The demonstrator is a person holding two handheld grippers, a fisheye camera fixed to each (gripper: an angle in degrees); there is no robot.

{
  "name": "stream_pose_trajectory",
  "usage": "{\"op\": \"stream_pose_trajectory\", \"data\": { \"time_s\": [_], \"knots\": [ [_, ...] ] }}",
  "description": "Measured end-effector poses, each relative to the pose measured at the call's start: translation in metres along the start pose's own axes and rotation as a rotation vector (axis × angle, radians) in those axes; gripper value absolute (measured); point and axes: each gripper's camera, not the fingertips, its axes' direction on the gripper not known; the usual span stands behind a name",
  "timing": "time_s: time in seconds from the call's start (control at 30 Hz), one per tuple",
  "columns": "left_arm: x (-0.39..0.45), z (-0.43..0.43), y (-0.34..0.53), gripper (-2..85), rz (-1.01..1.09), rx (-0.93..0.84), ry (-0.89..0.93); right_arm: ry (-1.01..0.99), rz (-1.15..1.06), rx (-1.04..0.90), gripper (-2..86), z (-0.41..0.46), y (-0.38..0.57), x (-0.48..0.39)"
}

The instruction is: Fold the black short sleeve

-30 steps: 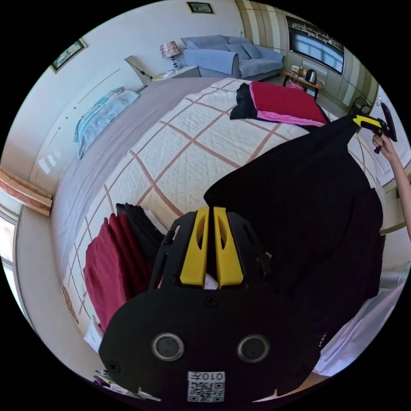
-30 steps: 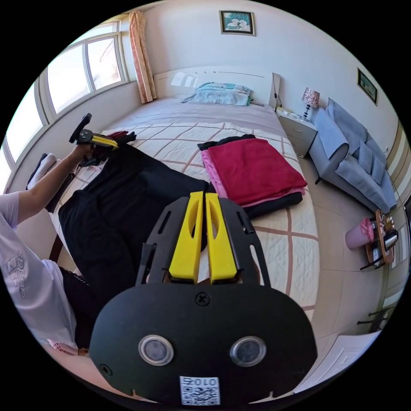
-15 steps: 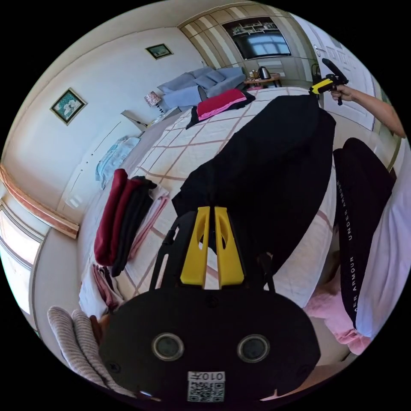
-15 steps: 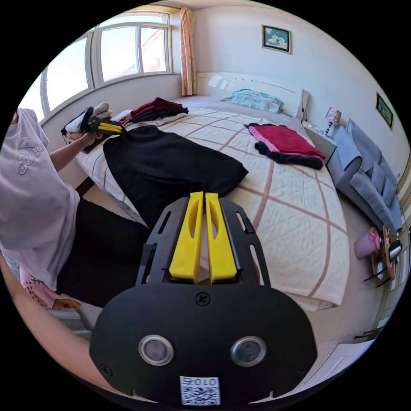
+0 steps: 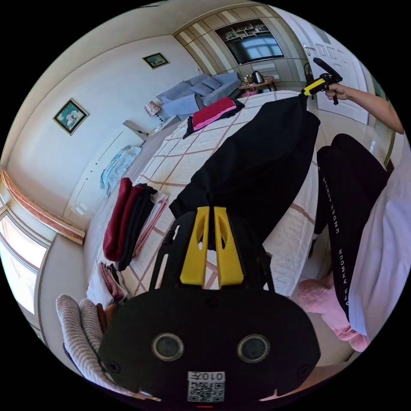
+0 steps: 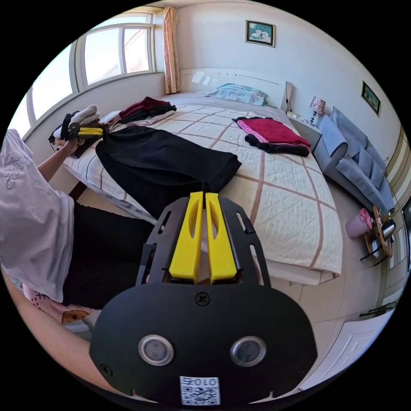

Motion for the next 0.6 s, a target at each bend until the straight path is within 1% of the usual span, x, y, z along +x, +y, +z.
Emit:
{"op": "stream_pose_trajectory", "data": {
  "time_s": [0.07, 0.13, 0.27, 0.33, 0.5, 0.6],
  "knots": [
    [0.004, 0.004, 0.013, 6.7, -0.024, -0.014, 0.034, -0.016, 0.017, -0.004, 3.3, 0.005, 0.006, 0.000],
    [0.005, -0.001, 0.020, 6.8, -0.033, 0.001, 0.031, -0.018, 0.009, 0.008, 3.3, 0.004, 0.007, -0.002],
    [-0.002, -0.016, 0.033, 6.9, -0.028, 0.036, 0.017, -0.037, -0.032, 0.098, 3.1, -0.016, 0.013, -0.007],
    [-0.005, -0.014, 0.040, 7.1, -0.024, 0.016, 0.032, -0.048, -0.044, 0.066, 3.0, -0.012, 0.017, -0.006],
    [-0.001, 0.001, 0.057, 8.4, 0.044, -0.056, 0.066, -0.087, -0.054, -0.106, 3.4, 0.020, 0.024, -0.005],
    [-0.015, 0.002, 0.065, 10.0, 0.008, -0.076, 0.134, -0.133, -0.068, -0.219, 4.0, 0.030, 0.027, 0.002]
  ]
}}
